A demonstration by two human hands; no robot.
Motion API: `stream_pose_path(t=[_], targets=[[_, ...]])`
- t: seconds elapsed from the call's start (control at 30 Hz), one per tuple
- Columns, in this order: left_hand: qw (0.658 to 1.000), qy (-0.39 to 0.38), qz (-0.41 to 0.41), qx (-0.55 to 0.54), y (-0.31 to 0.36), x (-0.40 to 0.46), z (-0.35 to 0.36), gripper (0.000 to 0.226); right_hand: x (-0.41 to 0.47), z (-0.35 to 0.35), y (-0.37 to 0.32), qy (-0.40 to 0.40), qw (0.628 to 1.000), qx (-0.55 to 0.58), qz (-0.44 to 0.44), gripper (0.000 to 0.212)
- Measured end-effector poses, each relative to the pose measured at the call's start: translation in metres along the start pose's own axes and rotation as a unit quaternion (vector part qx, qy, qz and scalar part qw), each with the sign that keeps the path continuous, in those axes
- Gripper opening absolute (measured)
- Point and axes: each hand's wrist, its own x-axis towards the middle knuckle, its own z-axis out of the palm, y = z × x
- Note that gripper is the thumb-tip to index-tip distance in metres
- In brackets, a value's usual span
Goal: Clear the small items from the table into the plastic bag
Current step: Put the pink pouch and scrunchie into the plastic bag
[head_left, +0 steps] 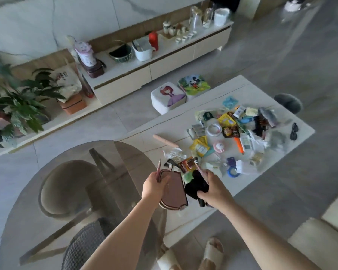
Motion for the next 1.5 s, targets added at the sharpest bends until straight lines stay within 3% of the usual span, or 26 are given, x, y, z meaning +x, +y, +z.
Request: stream_pose_path(t=[0.1, 0.33, 0.47, 0.63, 0.73, 0.83, 0.93, 1.07, 1.2, 1.3, 1.5], targets=[[0.998, -0.050, 0.026, 0.021, 0.038, -0.010, 0.031, 0.031, -0.023, -0.038, 0.030, 0.043, 0.998, 0.029, 0.020, 0.085], [0.985, -0.142, 0.089, 0.049, 0.124, -0.035, 0.131, 0.040, -0.071, -0.120, 0.124, 0.135, 0.982, 0.104, 0.076, 0.088], [0.973, -0.188, 0.115, 0.065, 0.170, -0.053, 0.192, 0.038, -0.100, -0.164, 0.175, 0.175, 0.966, 0.129, 0.140, 0.056], [0.952, -0.251, 0.151, 0.086, 0.223, -0.087, 0.258, 0.026, -0.132, -0.199, 0.233, 0.191, 0.949, 0.166, 0.189, 0.049], [0.946, -0.278, 0.138, 0.093, 0.247, -0.105, 0.289, 0.018, -0.144, -0.209, 0.269, 0.204, 0.933, 0.208, 0.210, 0.072], [0.937, -0.306, 0.137, 0.095, 0.271, -0.122, 0.314, 0.028, -0.156, -0.224, 0.293, 0.247, 0.922, 0.215, 0.208, 0.082], [0.924, -0.332, 0.158, 0.105, 0.292, -0.131, 0.338, 0.021, -0.165, -0.241, 0.306, 0.288, 0.916, 0.219, 0.173, 0.087], [0.905, -0.363, 0.167, 0.146, 0.326, -0.134, 0.383, 0.017, -0.173, -0.255, 0.336, 0.323, 0.889, 0.250, 0.207, 0.070], [0.873, -0.408, 0.190, 0.189, 0.370, -0.136, 0.428, 0.031, -0.176, -0.277, 0.360, 0.355, 0.837, 0.299, 0.291, 0.051], [0.845, -0.451, 0.202, 0.203, 0.405, -0.133, 0.463, 0.010, -0.174, -0.295, 0.379, 0.375, 0.807, 0.298, 0.345, 0.056], [0.814, -0.479, 0.232, 0.232, 0.449, -0.130, 0.534, 0.009, -0.174, -0.331, 0.411, 0.426, 0.759, 0.303, 0.389, 0.068]])
